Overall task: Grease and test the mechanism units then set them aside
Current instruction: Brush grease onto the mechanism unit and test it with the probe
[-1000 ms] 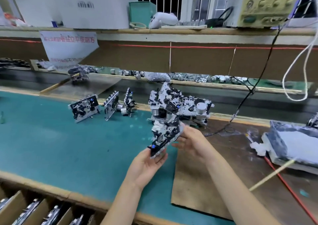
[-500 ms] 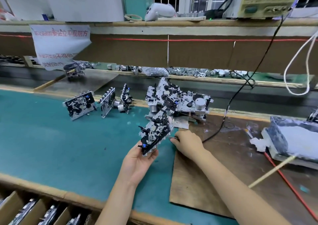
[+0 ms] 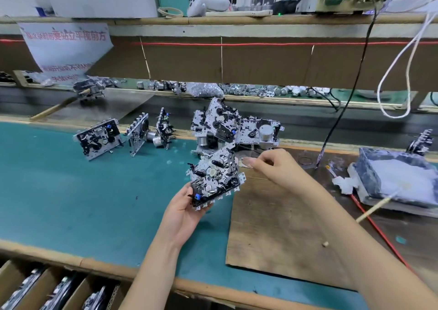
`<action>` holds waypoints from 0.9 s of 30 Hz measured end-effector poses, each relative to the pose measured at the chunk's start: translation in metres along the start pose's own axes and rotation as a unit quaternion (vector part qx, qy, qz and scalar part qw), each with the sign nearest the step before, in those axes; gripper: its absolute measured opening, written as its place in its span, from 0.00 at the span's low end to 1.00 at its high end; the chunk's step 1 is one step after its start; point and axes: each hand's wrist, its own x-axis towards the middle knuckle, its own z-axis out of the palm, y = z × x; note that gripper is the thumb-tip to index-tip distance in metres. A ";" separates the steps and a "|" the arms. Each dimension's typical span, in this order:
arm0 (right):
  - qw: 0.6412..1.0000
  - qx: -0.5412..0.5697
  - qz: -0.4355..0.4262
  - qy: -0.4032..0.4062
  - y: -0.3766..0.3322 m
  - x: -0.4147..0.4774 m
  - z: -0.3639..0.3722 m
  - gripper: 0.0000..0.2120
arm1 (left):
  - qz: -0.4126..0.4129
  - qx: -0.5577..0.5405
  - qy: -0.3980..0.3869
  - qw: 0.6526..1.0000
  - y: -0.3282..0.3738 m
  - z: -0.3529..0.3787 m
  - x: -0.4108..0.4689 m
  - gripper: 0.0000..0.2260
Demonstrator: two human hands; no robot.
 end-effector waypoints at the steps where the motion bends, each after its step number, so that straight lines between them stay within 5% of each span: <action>1: 1.000 0.004 -0.003 -0.003 0.000 -0.002 -0.001 0.23 | 0.001 0.007 -0.001 1.000 0.000 0.000 -0.001 0.15; 9: 1.000 0.028 -0.007 -0.002 0.002 -0.006 -0.006 0.17 | 0.005 0.007 -0.004 1.000 0.001 0.002 -0.002 0.14; 27: 0.996 0.072 -0.018 -0.047 0.003 -0.010 -0.006 0.23 | 0.022 -0.005 -0.020 1.000 -0.001 0.000 -0.001 0.12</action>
